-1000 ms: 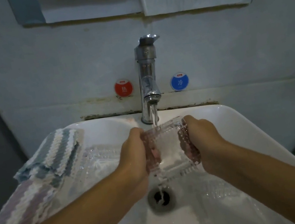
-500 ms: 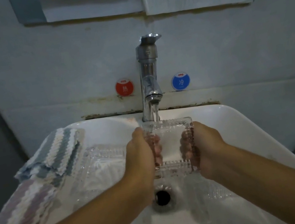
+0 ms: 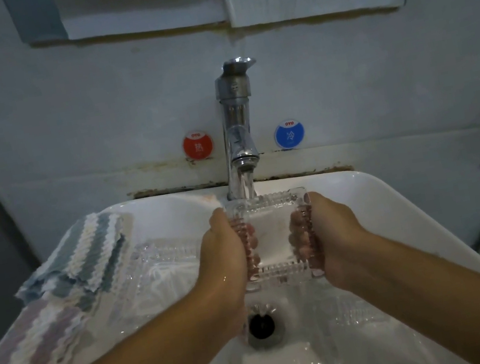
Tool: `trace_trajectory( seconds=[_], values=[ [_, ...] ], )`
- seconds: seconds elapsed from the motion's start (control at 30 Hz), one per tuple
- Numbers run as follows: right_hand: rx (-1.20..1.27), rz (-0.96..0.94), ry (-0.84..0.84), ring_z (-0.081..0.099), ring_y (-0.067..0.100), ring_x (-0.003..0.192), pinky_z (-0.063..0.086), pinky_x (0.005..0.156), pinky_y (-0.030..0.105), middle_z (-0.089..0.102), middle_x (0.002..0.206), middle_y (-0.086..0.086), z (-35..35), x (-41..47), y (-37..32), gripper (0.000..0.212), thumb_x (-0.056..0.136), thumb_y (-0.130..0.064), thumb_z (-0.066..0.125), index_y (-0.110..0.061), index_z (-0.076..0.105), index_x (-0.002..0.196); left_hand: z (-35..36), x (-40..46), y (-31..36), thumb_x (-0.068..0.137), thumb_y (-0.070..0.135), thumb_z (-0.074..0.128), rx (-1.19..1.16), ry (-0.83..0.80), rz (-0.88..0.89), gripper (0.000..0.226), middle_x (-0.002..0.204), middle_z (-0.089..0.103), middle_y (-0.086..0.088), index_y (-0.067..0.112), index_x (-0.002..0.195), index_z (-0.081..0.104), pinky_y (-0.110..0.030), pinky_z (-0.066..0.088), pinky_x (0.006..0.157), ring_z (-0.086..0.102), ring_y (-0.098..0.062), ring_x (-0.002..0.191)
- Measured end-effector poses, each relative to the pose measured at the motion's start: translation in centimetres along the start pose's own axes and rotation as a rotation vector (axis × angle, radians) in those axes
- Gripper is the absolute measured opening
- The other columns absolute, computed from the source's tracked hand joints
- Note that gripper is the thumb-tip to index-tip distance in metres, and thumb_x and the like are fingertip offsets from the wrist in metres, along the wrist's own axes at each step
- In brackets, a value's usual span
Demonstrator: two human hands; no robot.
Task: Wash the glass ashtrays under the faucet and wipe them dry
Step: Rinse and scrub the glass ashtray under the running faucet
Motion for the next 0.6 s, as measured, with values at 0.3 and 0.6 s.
trace_trajectory(
  seconds=[0.3, 0.6],
  values=[
    [-0.001, 0.015, -0.060, 0.035, 0.011, 0.031, 0.025, 0.030, 0.015, 0.042, 0.042, -0.001, 0.2, 0.1, 0.2, 0.042, 0.097, -0.018, 0.038, -0.015, 0.049, 0.057, 0.1, 0.3, 0.1, 0.104, 0.043, 0.025, -0.124, -0.094, -0.103, 0.057, 0.044, 0.038, 0.003, 0.020, 0.054, 0.041, -0.024, 0.021, 0.046, 0.031, -0.014, 0.037],
    [0.007, -0.070, -0.040, 0.038, 0.009, 0.029, 0.029, 0.030, 0.016, 0.043, 0.039, -0.003, 0.7, -0.6, -0.3, 0.056, 0.107, -0.044, 0.032, -0.016, 0.045, 0.060, -0.2, -0.6, 1.7, 0.097, 0.066, 0.027, 0.086, 0.037, 0.094, 0.061, 0.046, 0.036, 0.008, 0.020, 0.059, 0.039, -0.020, 0.029, 0.039, 0.031, -0.007, 0.037]
  ],
)
Point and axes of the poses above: each hand's wrist, its own x-axis towards the middle knuckle, its own z-axis out of the palm, y = z × x, the point moved 7 cm from there along x, towards the middle knuckle
